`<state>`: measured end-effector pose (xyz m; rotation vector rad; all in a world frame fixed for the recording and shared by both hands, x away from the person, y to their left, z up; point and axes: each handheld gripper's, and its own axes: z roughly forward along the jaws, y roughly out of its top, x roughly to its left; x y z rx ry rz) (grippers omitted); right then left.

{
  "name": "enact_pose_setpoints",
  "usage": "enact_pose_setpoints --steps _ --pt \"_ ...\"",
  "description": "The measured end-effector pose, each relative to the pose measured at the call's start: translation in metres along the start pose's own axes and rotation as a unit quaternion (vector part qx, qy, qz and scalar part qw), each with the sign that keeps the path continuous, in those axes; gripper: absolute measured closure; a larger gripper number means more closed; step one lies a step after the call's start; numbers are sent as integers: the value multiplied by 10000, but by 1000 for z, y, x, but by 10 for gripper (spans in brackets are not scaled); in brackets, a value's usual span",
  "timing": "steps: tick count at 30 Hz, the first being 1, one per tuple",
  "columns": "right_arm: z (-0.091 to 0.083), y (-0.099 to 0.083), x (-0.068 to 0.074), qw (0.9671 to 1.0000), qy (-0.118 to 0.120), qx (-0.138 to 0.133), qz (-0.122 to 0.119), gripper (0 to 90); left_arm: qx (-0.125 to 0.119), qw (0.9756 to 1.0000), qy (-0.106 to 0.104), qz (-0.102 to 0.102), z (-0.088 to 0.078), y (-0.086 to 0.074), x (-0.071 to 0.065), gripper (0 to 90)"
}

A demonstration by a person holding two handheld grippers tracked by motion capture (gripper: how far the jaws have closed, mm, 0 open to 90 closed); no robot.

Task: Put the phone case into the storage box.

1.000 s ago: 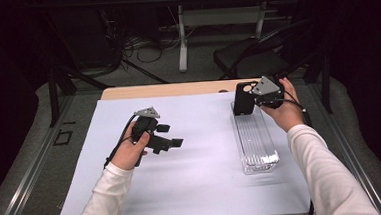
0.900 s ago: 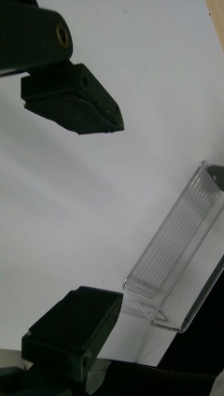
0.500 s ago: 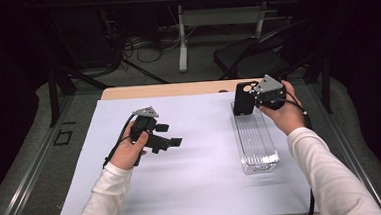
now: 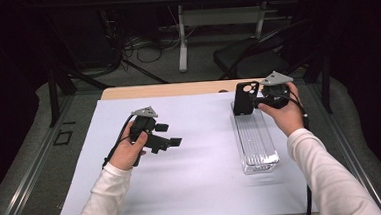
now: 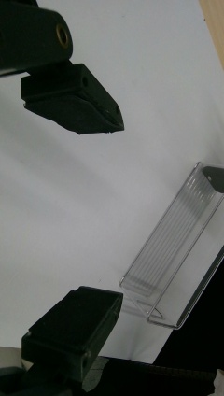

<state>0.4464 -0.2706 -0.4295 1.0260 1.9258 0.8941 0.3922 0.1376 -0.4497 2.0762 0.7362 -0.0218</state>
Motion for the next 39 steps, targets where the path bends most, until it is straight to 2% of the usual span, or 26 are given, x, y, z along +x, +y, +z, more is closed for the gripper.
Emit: enact_pose_setpoints --steps 5,13,17,20,39 --pt "1 -1 -2 9984 329 -39 458 208 29 10000 5 6 0 0 0 155" --pt "2 1 0 9950 467 -39 883 130 30 10000 12 12 0 0 1 155" --pt "1 3 2 9945 501 -15 924 31 20 10000 6 17 -1 0 0 155" --pt "1 4 4 9936 583 -18 972 0 -7 10000 7 14 -1 0 0 155" --pt "0 8 16 9908 769 66 1111 0 -16 10000 4 12 -2 0 1 155"
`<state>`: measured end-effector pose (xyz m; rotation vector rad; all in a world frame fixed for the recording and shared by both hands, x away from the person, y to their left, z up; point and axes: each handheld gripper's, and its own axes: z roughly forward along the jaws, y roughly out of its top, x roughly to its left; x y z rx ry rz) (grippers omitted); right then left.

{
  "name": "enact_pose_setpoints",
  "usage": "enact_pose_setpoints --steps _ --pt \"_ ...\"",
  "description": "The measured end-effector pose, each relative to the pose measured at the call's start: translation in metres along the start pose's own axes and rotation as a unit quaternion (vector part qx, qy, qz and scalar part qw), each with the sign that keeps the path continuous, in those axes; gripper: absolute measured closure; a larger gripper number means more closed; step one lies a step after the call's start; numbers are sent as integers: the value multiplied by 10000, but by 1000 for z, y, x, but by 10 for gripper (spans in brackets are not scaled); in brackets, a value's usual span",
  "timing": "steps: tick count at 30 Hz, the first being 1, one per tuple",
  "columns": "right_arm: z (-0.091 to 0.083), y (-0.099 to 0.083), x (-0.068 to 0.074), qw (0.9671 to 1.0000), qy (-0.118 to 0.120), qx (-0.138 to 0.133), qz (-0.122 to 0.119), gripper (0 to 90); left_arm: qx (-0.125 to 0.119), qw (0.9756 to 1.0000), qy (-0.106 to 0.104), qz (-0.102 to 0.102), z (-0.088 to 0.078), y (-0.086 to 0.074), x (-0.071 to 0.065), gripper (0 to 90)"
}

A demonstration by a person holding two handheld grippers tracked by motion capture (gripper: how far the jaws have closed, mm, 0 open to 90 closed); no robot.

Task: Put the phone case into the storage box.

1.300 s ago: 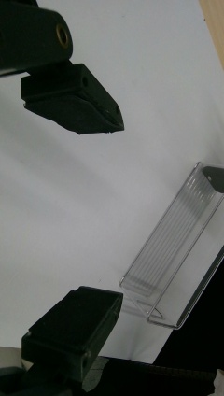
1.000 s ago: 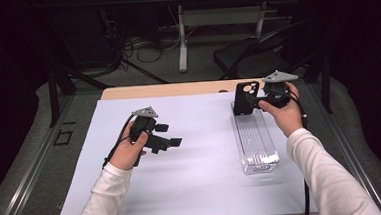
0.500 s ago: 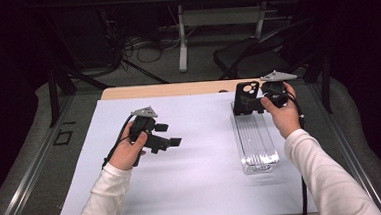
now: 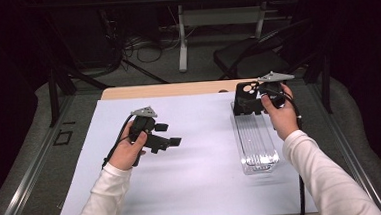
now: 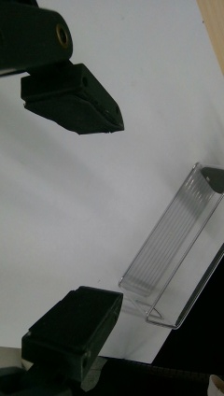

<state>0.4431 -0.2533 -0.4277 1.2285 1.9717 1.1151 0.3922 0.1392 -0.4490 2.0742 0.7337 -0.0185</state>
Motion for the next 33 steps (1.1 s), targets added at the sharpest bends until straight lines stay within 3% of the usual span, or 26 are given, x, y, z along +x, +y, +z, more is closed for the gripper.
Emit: enact_pose_setpoints --steps 16,21,33 --pt "-3 -3 11 9999 165 1 -36 0 -34 10000 23 7 -2 0 0 155" --pt "-7 -7 23 9995 281 16 -109 0 -41 10000 19 4 -2 0 -1 155" --pt "-13 -20 62 9964 828 4 -199 0 -44 10000 12 4 -3 0 -1 155"
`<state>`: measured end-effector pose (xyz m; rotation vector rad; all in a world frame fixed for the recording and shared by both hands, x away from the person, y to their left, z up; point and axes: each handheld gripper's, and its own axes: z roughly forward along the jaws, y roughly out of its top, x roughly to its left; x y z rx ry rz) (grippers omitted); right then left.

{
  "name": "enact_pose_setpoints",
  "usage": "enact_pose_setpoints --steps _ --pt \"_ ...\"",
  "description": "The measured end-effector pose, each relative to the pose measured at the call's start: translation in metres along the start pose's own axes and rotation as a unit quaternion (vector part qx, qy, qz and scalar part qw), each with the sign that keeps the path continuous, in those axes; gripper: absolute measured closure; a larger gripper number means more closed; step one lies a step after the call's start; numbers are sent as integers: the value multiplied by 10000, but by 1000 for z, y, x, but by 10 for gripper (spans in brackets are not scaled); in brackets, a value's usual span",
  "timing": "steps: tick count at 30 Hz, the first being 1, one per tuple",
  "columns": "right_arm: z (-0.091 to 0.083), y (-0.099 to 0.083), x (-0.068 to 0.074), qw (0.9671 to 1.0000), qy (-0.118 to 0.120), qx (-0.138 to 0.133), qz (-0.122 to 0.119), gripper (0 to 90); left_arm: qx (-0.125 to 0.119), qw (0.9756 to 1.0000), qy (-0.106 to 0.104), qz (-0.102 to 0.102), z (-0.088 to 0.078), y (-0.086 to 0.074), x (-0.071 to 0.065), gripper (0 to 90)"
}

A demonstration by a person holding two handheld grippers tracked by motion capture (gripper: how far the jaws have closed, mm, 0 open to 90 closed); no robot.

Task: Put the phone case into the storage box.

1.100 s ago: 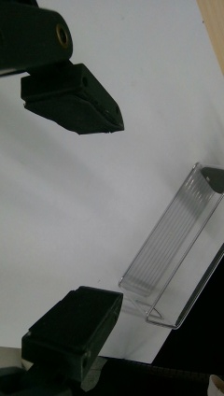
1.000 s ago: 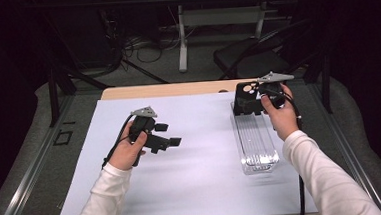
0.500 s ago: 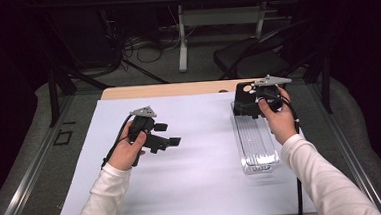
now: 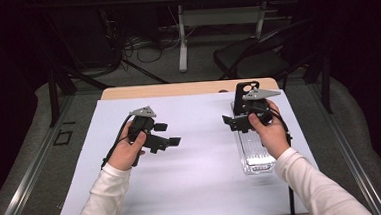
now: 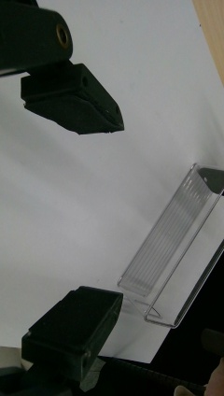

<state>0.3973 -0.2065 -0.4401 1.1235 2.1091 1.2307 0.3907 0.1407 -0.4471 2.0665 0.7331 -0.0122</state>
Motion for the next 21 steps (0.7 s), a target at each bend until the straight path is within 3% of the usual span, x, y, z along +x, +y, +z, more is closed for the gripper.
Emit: enact_pose_setpoints --steps 7,21 --pt "0 -7 25 9994 336 -56 -51 0 -4 10000 8 18 -1 0 0 155" --pt "2 -37 61 9982 576 -46 -183 0 -6 10000 8 20 -2 0 -1 155"
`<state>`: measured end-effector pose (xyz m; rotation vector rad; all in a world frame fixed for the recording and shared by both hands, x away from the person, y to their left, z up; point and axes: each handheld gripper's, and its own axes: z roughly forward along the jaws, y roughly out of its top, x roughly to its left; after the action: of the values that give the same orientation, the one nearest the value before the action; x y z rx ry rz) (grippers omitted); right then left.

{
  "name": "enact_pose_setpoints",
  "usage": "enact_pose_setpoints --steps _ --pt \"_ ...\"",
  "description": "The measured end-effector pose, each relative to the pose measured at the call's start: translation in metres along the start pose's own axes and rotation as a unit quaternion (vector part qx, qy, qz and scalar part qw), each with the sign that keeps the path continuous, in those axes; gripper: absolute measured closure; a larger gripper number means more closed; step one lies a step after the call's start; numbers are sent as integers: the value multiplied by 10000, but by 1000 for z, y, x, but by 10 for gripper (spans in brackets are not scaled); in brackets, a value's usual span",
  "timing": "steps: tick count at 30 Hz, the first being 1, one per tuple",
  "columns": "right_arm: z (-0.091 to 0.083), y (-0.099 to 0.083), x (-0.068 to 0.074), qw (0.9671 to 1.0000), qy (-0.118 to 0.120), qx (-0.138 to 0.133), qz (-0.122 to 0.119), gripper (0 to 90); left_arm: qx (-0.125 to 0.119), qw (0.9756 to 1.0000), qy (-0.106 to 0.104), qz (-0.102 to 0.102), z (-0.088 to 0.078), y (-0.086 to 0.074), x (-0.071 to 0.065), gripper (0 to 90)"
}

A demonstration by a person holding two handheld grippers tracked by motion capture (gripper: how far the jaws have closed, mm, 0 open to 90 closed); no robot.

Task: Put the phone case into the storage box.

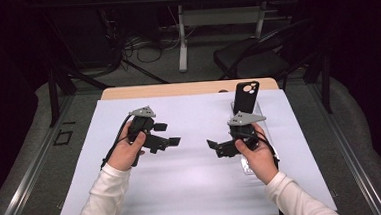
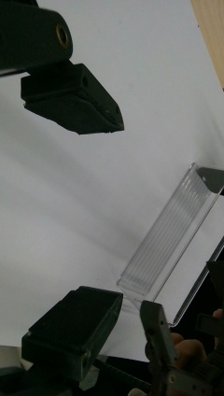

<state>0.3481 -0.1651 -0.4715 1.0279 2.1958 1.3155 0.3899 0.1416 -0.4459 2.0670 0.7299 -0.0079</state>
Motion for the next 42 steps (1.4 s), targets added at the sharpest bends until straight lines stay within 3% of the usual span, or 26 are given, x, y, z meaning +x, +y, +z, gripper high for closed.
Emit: enact_pose_setpoints --steps 11,19,27,42 --pt "2 -22 14 9996 167 -60 219 2 3 10000 7 11 0 0 0 155" --pt "6 -34 27 9997 213 -40 140 1 6 10000 8 15 0 0 -1 155" --pt "10 -44 31 9999 113 54 37 2 13 10000 5 15 1 0 -1 155" --pt "18 -57 40 9998 186 98 -22 2 2 10000 4 9 1 0 0 155"
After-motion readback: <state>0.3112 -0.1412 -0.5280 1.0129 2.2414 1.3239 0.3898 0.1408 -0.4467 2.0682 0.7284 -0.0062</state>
